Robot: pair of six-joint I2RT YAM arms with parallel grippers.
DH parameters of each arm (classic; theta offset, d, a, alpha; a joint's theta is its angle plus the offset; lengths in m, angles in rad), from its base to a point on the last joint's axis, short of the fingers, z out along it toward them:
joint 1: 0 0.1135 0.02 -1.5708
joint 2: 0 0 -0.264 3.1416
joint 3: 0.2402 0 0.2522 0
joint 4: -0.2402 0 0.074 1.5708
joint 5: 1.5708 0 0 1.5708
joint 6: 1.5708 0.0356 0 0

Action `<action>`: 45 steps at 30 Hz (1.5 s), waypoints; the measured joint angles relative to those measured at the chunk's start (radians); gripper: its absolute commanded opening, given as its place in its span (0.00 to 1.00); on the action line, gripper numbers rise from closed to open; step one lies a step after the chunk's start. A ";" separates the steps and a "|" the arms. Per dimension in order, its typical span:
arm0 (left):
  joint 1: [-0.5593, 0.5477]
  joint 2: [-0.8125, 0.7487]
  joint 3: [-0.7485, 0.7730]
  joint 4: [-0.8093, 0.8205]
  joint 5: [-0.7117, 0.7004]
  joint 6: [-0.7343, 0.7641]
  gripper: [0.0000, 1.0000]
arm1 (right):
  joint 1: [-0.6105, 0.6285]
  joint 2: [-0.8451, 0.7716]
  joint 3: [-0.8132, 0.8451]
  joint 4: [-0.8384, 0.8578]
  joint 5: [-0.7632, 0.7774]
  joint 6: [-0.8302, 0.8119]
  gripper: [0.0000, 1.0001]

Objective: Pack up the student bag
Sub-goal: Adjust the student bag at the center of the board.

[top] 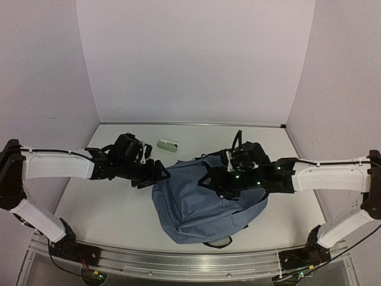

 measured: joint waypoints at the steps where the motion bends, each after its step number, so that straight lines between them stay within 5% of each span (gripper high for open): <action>1: -0.001 -0.007 0.000 0.000 -0.001 0.000 0.69 | 0.000 -0.024 -0.014 0.032 -0.006 0.001 0.60; 12: -0.065 -0.037 0.055 -0.021 -0.012 0.022 0.70 | 0.063 -0.007 -0.027 0.187 -0.081 -0.085 0.57; 21: -0.085 0.014 0.205 -0.077 0.003 0.082 0.75 | 0.119 0.016 -0.023 0.225 -0.055 -0.151 0.77; 27: -0.105 0.022 0.231 -0.130 -0.019 0.110 0.76 | 0.125 -0.107 -0.008 0.092 0.092 -0.166 0.80; 36: -0.131 0.024 0.246 -0.214 -0.084 0.118 0.76 | 0.125 -0.089 0.149 -0.186 0.382 -0.143 0.59; 45: -0.147 0.024 0.264 -0.249 -0.118 0.128 0.77 | 0.125 0.086 0.175 -0.358 0.444 -0.127 0.50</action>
